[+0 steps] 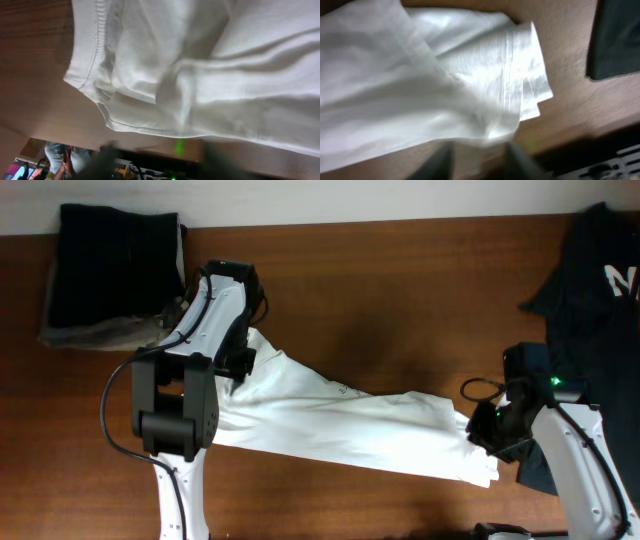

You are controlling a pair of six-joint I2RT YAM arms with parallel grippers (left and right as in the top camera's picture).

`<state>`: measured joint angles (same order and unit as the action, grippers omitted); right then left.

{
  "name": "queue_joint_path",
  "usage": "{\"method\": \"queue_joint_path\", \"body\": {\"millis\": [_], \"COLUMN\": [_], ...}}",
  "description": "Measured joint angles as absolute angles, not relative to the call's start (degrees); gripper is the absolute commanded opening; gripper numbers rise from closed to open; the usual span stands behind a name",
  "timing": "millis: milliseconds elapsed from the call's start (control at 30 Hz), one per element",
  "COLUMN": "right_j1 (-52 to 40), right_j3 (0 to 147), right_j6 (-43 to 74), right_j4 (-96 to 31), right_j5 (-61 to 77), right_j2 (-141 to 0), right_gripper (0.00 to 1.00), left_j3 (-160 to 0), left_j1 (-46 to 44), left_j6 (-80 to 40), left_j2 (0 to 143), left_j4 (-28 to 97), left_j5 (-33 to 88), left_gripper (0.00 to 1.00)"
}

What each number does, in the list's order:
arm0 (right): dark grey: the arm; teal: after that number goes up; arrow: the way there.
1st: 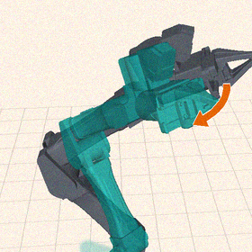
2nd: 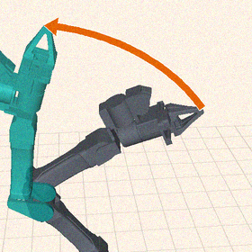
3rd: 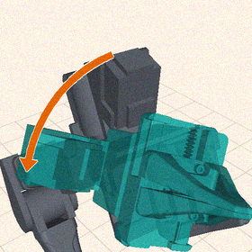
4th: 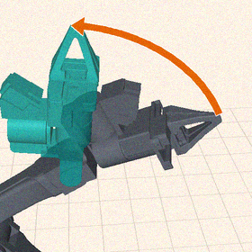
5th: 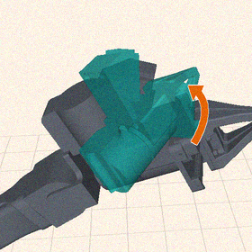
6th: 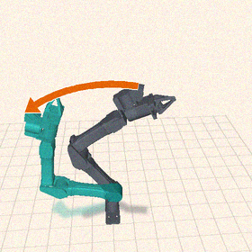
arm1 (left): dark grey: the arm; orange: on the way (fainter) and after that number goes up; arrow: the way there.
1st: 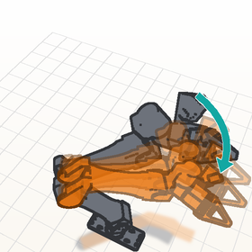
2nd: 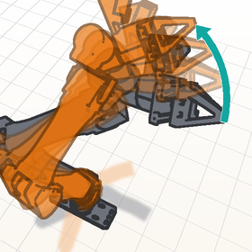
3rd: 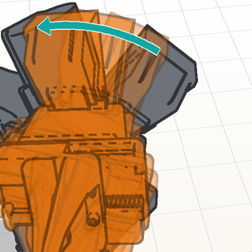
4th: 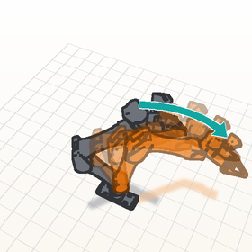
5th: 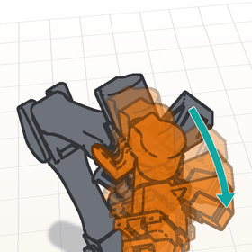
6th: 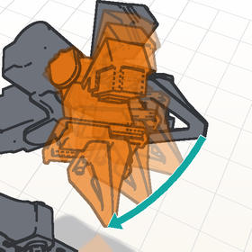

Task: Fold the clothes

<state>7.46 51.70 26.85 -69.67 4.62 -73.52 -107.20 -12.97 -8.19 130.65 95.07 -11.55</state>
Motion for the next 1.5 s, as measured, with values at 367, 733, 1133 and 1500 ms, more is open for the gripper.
{"method": "queue_joint_path", "body": {"millis": [367, 733, 1133, 1500], "right_j1": [7.5, 7.5, 7.4, 7.4], "right_j3": [50.5, 50.8, 50.8, 50.8], "right_j6": [27.0, 26.0, 25.5, 25.4], "right_j4": [-65.3, -65.1, -65.1, -65.1], "right_j5": [6.1, 6.1, 6.1, 6.1], "right_j2": [-73.5, -73.5, -73.5, -73.5], "right_gripper": [0.99, 0.99, 0.99, 0.99], "left_j3": [-107.6, -93.9, -87.2, -89.5], "left_j1": [-13.1, -17.3, -17.2, -17.2], "left_j6": [-2.9, 2.2, 6.3, 2.8], "left_j2": [122.1, 117.8, 118.0, 117.4], "left_j4": [81.1, 66.7, 56.9, 63.9], "left_j5": [-4.6, 4.3, 4.3, -2.3], "left_gripper": [0.99, 0.89, 0.25, 0.01]}}
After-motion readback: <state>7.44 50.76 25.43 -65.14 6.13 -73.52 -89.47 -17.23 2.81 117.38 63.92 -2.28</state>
